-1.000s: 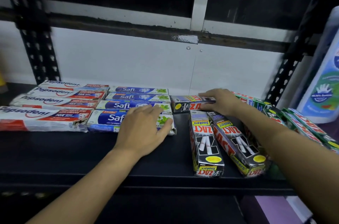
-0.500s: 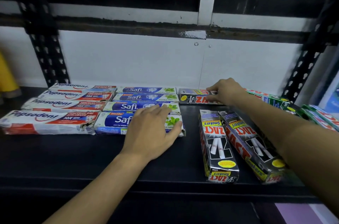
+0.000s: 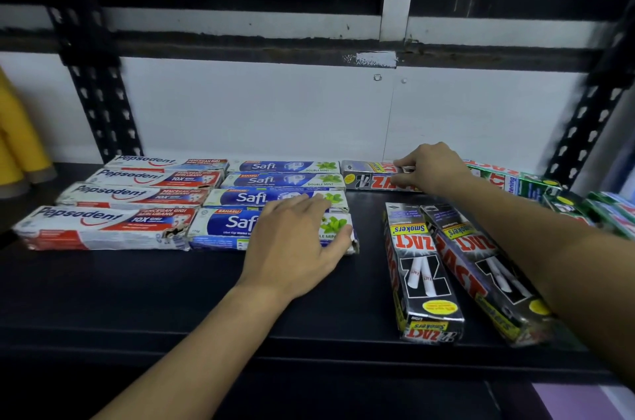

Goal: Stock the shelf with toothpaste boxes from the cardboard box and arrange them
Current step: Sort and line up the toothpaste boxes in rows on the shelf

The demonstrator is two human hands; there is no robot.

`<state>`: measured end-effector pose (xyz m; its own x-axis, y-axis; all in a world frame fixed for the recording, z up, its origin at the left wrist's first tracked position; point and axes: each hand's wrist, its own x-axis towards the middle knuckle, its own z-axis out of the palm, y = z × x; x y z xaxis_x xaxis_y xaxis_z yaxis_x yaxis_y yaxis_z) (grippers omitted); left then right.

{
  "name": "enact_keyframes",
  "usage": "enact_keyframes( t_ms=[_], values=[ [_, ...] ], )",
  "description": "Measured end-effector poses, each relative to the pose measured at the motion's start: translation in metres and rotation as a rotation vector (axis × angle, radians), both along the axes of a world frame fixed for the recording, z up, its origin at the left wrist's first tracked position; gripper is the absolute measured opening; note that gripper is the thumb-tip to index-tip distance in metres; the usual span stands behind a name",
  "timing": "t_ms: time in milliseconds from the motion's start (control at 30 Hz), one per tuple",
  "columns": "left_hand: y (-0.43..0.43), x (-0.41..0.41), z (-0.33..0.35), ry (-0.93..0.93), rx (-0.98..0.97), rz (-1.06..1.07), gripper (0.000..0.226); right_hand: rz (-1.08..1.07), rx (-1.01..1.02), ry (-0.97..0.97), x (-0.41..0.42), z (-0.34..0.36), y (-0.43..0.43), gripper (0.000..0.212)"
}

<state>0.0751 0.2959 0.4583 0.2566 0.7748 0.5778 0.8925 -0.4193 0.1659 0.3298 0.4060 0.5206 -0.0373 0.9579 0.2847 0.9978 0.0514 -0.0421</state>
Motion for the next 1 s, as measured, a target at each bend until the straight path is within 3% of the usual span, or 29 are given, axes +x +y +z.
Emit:
enact_keyframes(
  t_ms=[600,867,1000],
  values=[
    [0.001,-0.001,-0.001,-0.02,0.024,-0.011,0.053,0.043,0.012,0.146,0.006,0.006,-0.016,0.052],
    [0.0,-0.002,0.001,0.007,0.011,-0.021,0.056,0.157,0.012,0.177,0.026,0.026,-0.117,0.039],
    [-0.003,-0.001,0.003,0.002,0.009,-0.02,0.056,0.116,-0.049,0.197,0.04,0.016,-0.181,0.031]
  ],
)
